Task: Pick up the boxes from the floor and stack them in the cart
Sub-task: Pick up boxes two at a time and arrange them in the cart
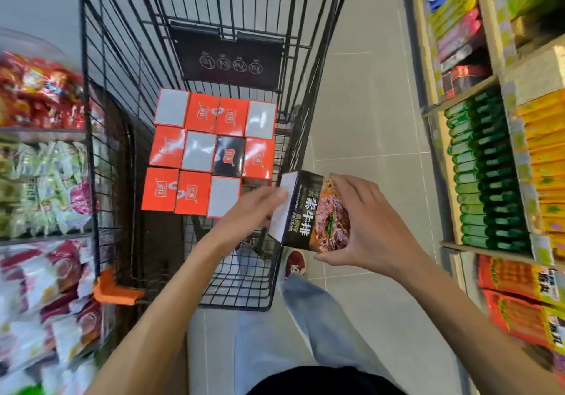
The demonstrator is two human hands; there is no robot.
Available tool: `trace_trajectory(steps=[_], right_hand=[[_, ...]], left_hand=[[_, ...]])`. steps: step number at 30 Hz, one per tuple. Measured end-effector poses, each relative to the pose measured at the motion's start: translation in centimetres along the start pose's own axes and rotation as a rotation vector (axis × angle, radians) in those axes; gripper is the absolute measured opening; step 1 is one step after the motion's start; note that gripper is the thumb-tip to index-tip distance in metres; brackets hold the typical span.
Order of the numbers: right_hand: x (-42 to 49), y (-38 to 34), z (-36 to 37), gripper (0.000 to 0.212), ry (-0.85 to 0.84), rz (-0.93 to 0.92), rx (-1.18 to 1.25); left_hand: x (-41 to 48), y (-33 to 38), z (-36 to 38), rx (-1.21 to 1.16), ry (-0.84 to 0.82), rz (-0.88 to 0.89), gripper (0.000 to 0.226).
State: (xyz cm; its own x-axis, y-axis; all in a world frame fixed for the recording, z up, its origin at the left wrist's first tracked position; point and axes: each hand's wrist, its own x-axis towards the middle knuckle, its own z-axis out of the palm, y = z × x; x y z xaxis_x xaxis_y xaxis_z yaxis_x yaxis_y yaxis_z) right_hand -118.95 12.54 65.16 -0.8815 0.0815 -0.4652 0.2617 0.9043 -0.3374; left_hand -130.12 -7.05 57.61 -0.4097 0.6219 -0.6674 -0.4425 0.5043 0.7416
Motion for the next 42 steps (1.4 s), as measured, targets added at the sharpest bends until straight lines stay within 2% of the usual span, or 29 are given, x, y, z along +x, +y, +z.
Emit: trace_trajectory(steps=[5,9,11,13,15,18,22,24,25,28,29,31,34,42], right_hand=[[0.3,-0.6,1.0,0.128,0.026,-0.086,0.037],[1.1,-1.3,1.2,0.133,0.021,-0.156,0.067],[1.8,-1.9,1.0,0.13,0.001,-0.163,0.145],[3.0,-2.5,0.8,0.118,0.003,-0.056,0.322],[5.2,-2.0,1.3,0.104,0.093,0.095,0.52],[9.7,-0.1,2.9,0.091,0.202,0.314,0.612],[15.6,1.3,4.4,0.083,0.178,0.489,0.744],[18.2,1.7,4.7,0.078,0.199,0.542,0.809],[19.4,1.7,4.6,0.07,0.222,0.559,0.843],[22.6,1.8,4.5,0.025,0.323,0.574,0.965],[23.5,1.7,4.3,0.019,0.375,0.587,1.032],[24.7,1.6,4.1,0.023,0.457,0.623,1.127],[25.2,1.9,4.8,0.034,0.508,0.617,1.109],[25.4,2.3,5.5,0.041,0.524,0.596,1.029]], left_hand=[[-2.7,1.3,-0.1,0.065,0.091,-0.022,0.077],[-4.3,2.0,-0.8,0.071,0.191,-0.038,0.059],[-5.4,1.6,-1.5,0.081,0.289,-0.037,0.059],[-6.5,0.5,-2.5,0.102,0.393,-0.042,0.075],[-7.4,-0.7,-3.7,0.103,0.494,-0.05,0.083],[-7.4,-2.4,-5.2,0.139,0.602,-0.079,0.081],[-4.1,-4.7,-5.8,0.317,0.675,-0.144,0.083],[-1.8,-5.7,-5.5,0.395,0.666,-0.154,0.091],[-0.6,-6.3,-5.2,0.434,0.653,-0.158,0.096],[2.7,-7.6,-3.6,0.531,0.622,-0.192,0.097],[3.7,-7.9,-3.0,0.55,0.623,-0.202,0.097],[5.7,-8.6,-2.0,0.582,0.637,-0.219,0.097],[8.6,-9.7,-0.9,0.659,0.686,-0.218,0.095],[13.1,-11.5,0.0,0.794,0.827,-0.271,0.098]])
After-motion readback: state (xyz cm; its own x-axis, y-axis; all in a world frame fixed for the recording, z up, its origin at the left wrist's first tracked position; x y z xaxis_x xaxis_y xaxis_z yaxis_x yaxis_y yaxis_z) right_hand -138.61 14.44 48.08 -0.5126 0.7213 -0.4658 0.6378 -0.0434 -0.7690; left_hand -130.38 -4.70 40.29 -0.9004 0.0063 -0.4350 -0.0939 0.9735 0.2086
